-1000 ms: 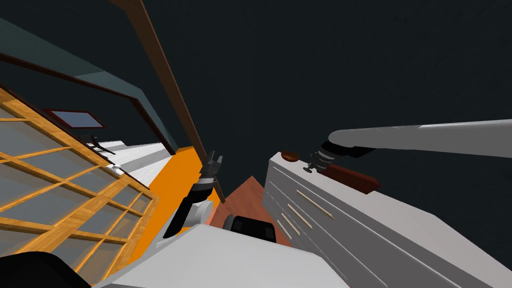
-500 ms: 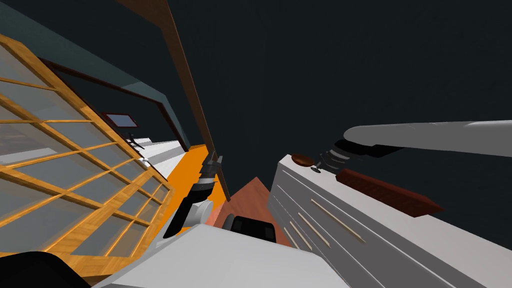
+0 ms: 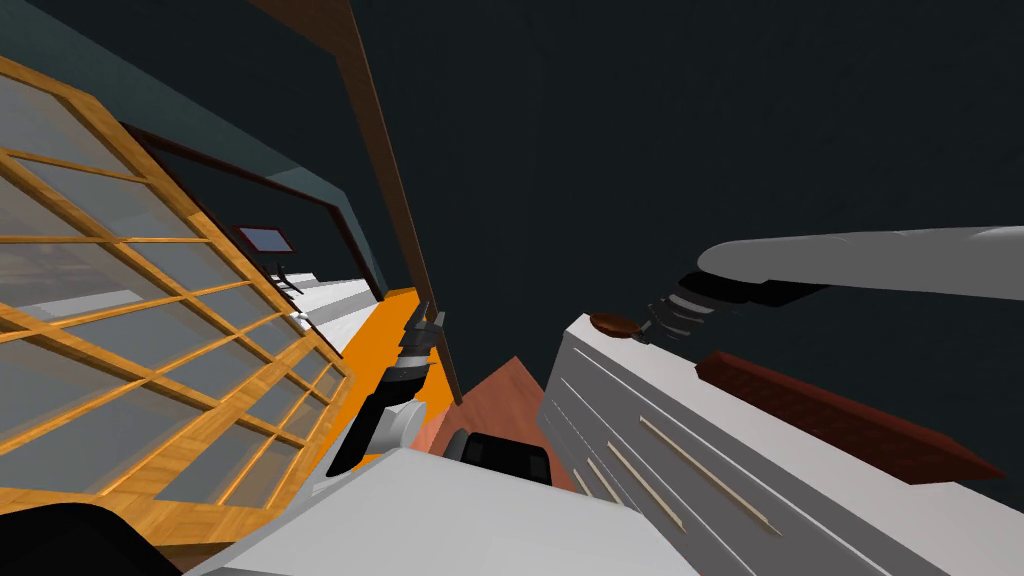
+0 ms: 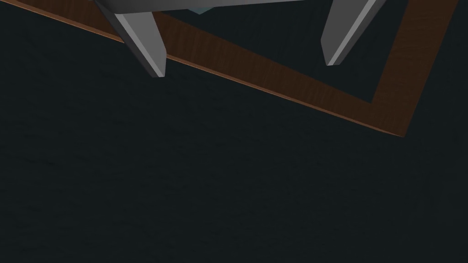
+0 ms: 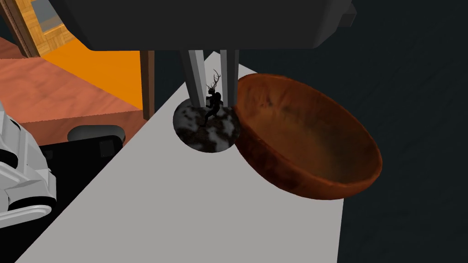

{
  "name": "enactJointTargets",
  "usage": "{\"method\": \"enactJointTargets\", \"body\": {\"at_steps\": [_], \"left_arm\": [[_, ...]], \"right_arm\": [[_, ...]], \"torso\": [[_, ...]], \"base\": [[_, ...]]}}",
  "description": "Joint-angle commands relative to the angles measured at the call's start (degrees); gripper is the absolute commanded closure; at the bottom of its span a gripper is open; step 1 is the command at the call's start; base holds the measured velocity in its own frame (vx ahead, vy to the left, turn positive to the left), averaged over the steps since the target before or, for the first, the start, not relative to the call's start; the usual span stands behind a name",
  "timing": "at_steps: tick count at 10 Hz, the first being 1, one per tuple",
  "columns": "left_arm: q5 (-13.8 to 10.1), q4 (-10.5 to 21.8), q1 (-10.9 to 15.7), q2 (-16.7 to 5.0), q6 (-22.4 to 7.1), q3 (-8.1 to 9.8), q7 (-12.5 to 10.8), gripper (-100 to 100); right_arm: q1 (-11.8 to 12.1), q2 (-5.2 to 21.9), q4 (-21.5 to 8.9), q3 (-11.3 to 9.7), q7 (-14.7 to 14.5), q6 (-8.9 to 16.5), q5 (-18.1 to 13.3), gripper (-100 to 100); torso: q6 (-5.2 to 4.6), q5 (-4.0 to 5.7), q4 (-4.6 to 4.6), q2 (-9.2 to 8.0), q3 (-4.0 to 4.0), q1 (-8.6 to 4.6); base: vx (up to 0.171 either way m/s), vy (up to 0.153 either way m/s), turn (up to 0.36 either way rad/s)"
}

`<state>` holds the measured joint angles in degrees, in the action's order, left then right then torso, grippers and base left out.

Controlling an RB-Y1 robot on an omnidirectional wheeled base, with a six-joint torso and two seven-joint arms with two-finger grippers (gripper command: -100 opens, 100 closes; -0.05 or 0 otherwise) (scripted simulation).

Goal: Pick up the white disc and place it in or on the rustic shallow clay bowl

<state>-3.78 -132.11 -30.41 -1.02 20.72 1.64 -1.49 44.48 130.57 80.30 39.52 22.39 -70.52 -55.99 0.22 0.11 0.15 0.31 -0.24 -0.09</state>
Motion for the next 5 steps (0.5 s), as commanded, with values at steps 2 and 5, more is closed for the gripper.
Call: {"method": "enactJointTargets", "body": {"at_steps": [2,5], "left_arm": [[0.00,0.00,0.00,0.00,0.00,0.00,0.00,0],[0.00,0.00,0.00,0.00,0.00,0.00,0.00,0]], "right_arm": [[-0.81,0.85,-1.77,0.35,-0.89,-2.81,0.18,100],[-1.65,2.24,-3.94,0.93,-1.92,-6.05,0.57,100]], "torso": [[0.01,0.02,0.04,0.10,-0.07,-0.03],[0.11,0.08,0.17,0.45,-0.31,-0.19]], "base": [[0.068,-0.006,0.041],[0.064,-0.009,0.027]]}}
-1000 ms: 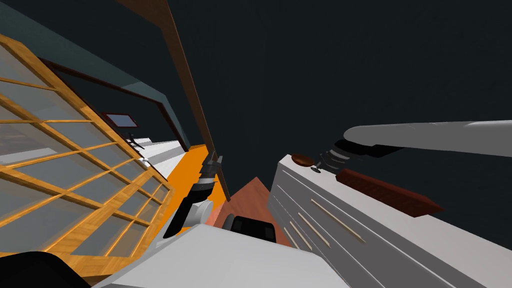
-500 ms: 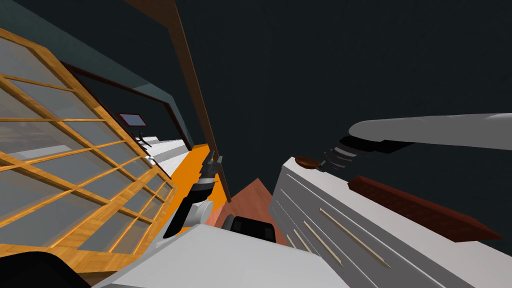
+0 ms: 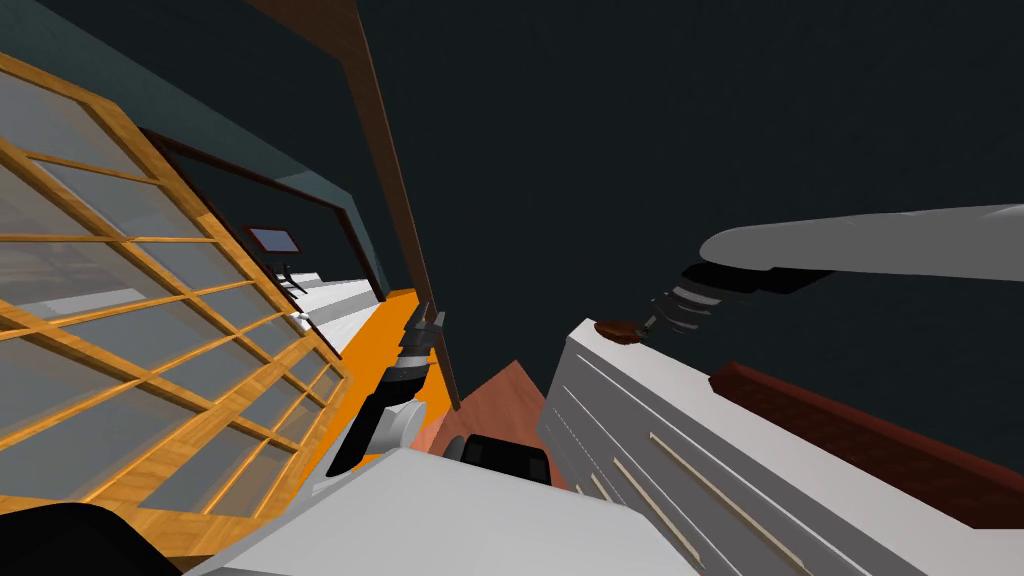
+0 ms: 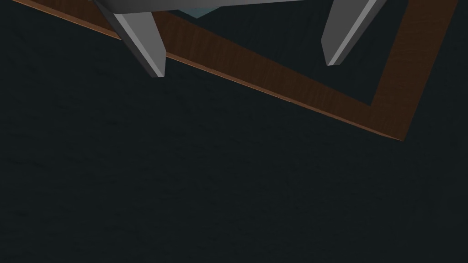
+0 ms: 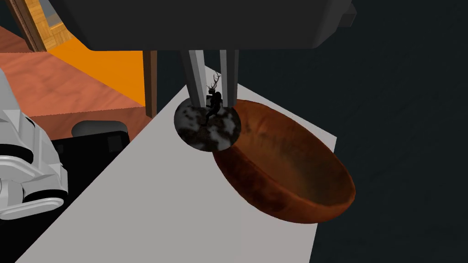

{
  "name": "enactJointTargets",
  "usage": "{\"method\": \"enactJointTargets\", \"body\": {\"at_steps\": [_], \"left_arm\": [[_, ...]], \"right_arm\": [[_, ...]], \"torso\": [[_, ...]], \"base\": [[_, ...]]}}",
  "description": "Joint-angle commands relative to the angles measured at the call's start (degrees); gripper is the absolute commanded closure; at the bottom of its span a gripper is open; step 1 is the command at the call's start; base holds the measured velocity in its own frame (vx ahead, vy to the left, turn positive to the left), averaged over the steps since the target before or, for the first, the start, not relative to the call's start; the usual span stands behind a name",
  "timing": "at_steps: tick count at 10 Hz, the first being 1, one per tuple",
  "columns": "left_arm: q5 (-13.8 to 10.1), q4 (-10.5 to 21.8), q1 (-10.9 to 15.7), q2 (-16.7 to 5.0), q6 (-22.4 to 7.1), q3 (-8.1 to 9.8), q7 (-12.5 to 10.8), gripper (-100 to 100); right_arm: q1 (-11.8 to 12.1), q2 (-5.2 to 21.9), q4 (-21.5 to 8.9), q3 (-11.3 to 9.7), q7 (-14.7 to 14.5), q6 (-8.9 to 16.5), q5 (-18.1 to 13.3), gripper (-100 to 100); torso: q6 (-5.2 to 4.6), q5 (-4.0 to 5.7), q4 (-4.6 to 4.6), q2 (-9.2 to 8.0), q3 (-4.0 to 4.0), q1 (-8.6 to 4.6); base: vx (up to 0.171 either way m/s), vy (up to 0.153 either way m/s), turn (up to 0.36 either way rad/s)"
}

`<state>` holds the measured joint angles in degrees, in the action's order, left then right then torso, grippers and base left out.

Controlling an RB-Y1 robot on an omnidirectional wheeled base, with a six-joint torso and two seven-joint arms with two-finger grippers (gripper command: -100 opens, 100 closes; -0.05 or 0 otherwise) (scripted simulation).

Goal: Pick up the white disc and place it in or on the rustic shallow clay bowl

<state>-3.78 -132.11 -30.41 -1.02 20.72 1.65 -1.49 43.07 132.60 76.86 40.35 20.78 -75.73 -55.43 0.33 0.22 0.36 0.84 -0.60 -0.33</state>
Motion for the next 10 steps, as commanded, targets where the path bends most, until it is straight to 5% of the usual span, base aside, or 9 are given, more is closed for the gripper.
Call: {"method": "enactJointTargets", "body": {"at_steps": [1,5,6,7,10], "left_arm": [[0.00,0.00,0.00,0.00,0.00,0.00,0.00,0],[0.00,0.00,0.00,0.00,0.00,0.00,0.00,0],[0.00,0.00,0.00,0.00,0.00,0.00,0.00,0],[0.00,0.00,0.00,0.00,0.00,0.00,0.00,0],[0.00,0.00,0.01,0.00,0.00,0.00,0.00,0]], "right_arm": [[-0.51,0.68,-1.20,0.30,-0.63,-1.86,0.15,100],[-1.76,3.16,-4.30,1.35,-1.83,-6.41,0.91,100],[-1.49,2.74,-3.87,1.18,-1.75,-5.54,0.80,100],[-1.54,2.82,-3.95,1.23,-1.79,-5.74,0.82,-100],[-1.53,2.81,-3.95,1.23,-1.79,-5.72,0.82,-100]], "torso": [[0.00,0.00,0.00,0.00,0.00,0.00],[-0.01,0.03,0.04,0.08,-0.06,-0.11],[-0.01,0.04,0.04,0.09,-0.06,-0.16],[-0.02,0.07,0.04,0.00,-0.03,-0.12],[-0.02,0.04,0.00,-0.16,0.07,-0.04]], "base": [[0.067,-0.023,0.021],[0.067,-0.034,0.006],[0.032,-0.023,0.003],[0.005,-0.003,0.002],[0.000,0.000,0.000]]}}
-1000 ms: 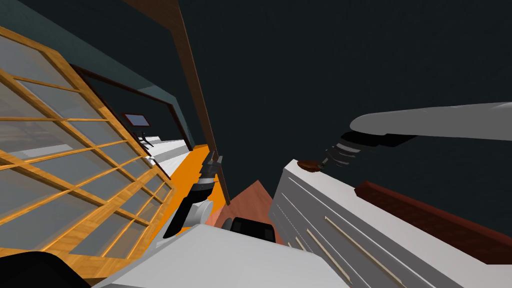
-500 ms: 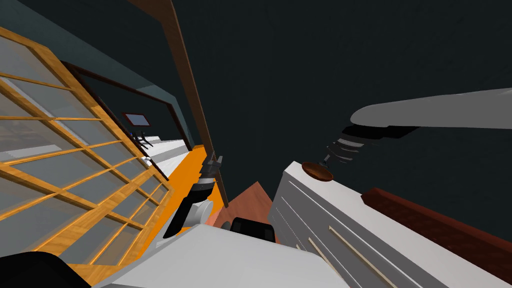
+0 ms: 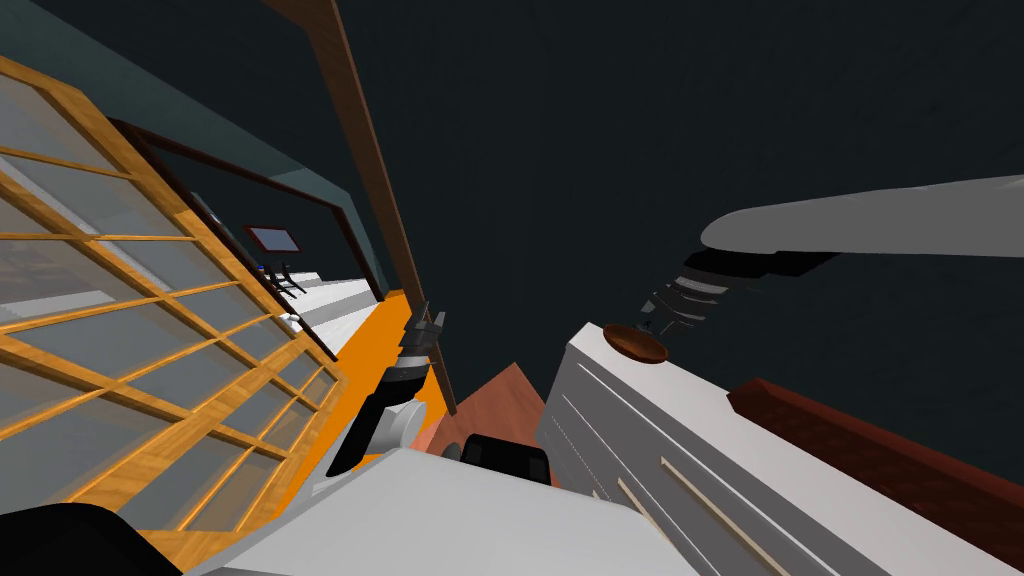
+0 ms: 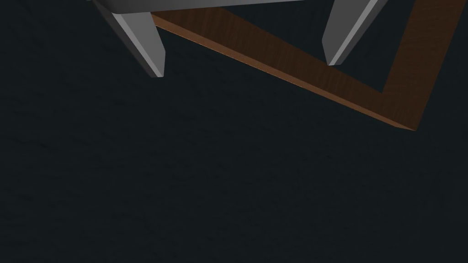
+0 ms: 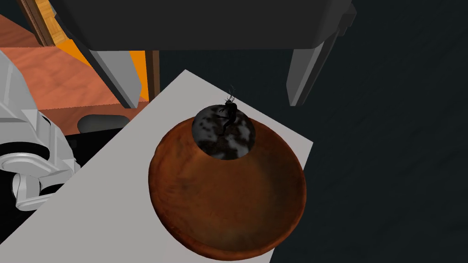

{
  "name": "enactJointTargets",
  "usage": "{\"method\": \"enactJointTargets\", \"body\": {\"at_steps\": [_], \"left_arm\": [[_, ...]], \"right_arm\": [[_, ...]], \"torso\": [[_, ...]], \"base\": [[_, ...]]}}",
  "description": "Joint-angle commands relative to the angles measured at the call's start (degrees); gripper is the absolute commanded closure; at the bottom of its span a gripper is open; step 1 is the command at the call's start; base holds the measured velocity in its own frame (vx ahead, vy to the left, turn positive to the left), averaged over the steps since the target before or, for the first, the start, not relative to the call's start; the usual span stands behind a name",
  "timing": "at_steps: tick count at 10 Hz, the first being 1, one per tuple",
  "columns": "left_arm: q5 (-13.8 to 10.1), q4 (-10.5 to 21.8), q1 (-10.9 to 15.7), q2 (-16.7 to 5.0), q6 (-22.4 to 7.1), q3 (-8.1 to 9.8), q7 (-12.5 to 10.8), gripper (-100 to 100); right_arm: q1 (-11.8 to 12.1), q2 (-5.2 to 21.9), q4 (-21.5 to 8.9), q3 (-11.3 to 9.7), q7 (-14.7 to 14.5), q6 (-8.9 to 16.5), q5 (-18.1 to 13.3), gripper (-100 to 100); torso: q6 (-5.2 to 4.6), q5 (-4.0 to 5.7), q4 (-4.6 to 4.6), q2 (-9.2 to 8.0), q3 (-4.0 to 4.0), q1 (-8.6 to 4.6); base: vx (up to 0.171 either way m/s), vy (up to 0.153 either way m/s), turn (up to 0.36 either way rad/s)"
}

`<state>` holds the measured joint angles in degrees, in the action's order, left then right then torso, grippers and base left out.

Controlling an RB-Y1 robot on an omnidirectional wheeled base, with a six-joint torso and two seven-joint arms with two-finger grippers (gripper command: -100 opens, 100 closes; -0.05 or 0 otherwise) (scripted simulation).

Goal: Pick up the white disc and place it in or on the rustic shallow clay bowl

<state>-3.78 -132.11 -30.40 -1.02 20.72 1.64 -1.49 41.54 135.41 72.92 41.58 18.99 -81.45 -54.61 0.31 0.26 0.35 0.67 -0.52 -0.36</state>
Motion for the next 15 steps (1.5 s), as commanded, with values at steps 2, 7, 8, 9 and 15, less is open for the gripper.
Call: {"method": "enactJointTargets", "body": {"at_steps": [2,7,8,9,15], "left_arm": [[0.00,0.00,0.00,0.00,0.00,0.00,0.00,0],[0.00,0.00,0.00,0.00,0.00,0.00,0.00,0],[0.00,0.00,0.00,0.00,0.00,0.00,0.00,0],[0.00,0.00,0.00,0.00,0.00,0.00,0.00,0],[0.00,0.00,0.00,0.00,0.00,0.00,0.00,0]], "right_arm": [[0.00,0.00,0.00,0.00,0.00,0.00,0.00,0],[-5.18,3.76,-2.52,3.65,2.18,-7.09,1.08,-100],[-5.18,3.76,-2.52,3.65,2.18,-7.09,1.08,-100],[-6.48,4.70,-3.15,4.57,2.72,-8.87,1.35,-100],[-5.75,4.67,-3.09,4.28,2.62,-8.02,1.43,0]], "torso": [[0.00,0.00,0.00,-0.01,0.00,0.00],[-0.02,0.01,-0.03,-0.05,0.04,-0.08],[-0.02,0.01,-0.02,-0.05,0.04,-0.08],[0.01,0.02,-0.01,-0.03,0.02,-0.07],[0.00,0.01,0.00,-0.02,0.01,0.00]], "base": [[0.000,0.000,0.000],[0.000,-0.030,-0.075],[0.002,-0.025,-0.025],[0.000,-0.029,-0.042],[0.000,-0.002,-0.001]]}}
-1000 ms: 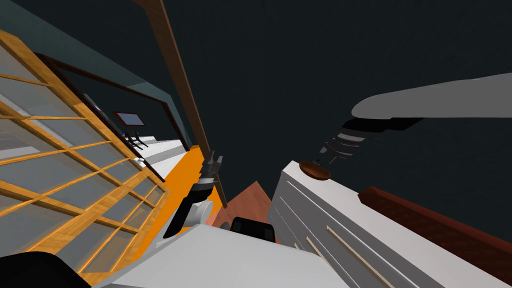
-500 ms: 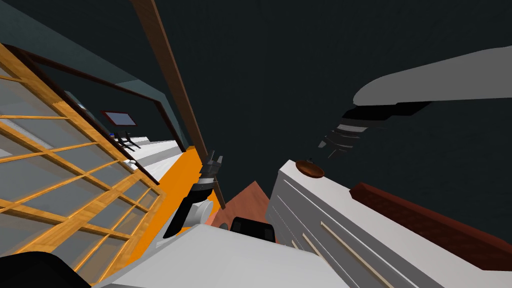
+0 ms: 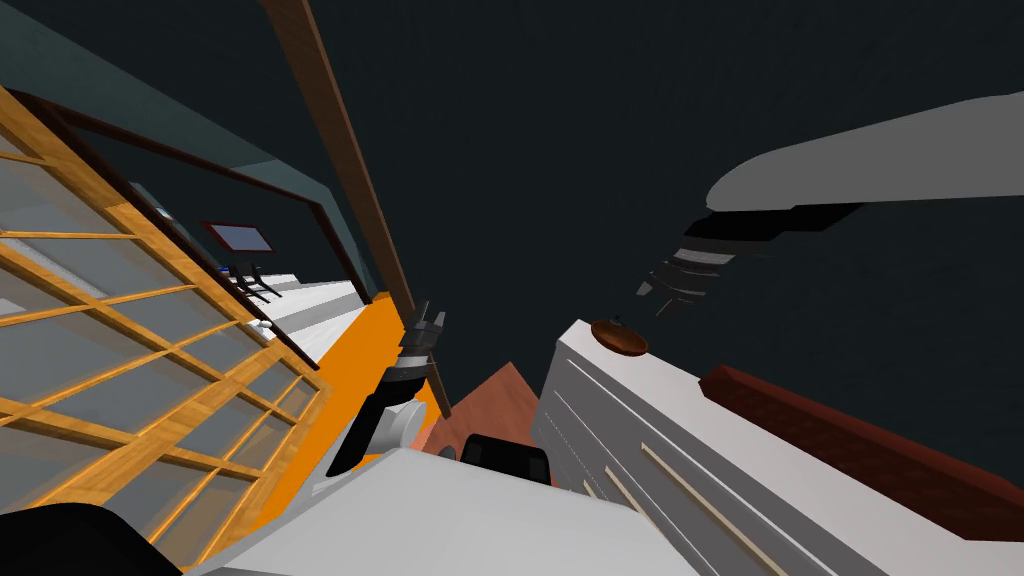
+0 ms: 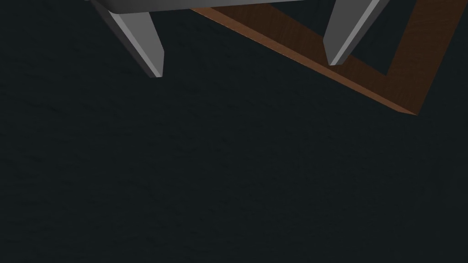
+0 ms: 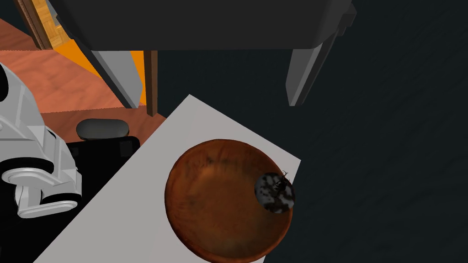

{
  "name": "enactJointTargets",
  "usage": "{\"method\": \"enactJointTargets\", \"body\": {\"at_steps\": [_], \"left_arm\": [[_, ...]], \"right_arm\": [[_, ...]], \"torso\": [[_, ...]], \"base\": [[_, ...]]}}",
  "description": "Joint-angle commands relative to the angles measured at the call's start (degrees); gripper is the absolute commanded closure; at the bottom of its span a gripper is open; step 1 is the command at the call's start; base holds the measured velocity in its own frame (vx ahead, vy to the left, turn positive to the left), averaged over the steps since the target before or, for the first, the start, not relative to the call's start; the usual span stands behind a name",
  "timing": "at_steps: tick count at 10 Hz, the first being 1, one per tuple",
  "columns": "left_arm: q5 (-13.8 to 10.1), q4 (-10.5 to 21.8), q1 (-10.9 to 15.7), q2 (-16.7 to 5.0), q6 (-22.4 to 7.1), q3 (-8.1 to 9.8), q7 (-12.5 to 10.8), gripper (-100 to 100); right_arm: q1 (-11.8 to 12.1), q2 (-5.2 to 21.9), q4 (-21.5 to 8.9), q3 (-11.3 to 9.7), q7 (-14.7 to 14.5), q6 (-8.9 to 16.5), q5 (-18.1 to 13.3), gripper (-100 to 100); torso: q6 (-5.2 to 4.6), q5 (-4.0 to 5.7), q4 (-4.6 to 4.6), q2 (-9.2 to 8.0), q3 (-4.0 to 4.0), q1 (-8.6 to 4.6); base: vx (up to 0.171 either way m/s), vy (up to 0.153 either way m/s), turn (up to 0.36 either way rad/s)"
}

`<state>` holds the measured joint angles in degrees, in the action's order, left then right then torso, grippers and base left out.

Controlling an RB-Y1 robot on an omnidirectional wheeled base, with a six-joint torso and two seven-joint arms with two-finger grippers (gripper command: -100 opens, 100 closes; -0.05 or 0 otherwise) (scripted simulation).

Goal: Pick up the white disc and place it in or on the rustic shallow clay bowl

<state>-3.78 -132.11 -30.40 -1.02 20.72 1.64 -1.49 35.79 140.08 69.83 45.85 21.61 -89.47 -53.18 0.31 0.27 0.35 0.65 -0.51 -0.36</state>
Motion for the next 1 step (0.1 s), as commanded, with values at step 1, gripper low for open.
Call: {"method": "enactJointTargets", "body": {"at_steps": [1], "left_arm": [[0.00,0.00,0.00,0.00,0.00,0.00,0.00,0]], "right_arm": [[0.00,0.00,0.00,0.00,0.00,0.00,0.00,0]], "torso": [[0.00,0.00,0.00,0.00,0.00,0.00]], "base": [[0.000,0.000,0.000]]}}
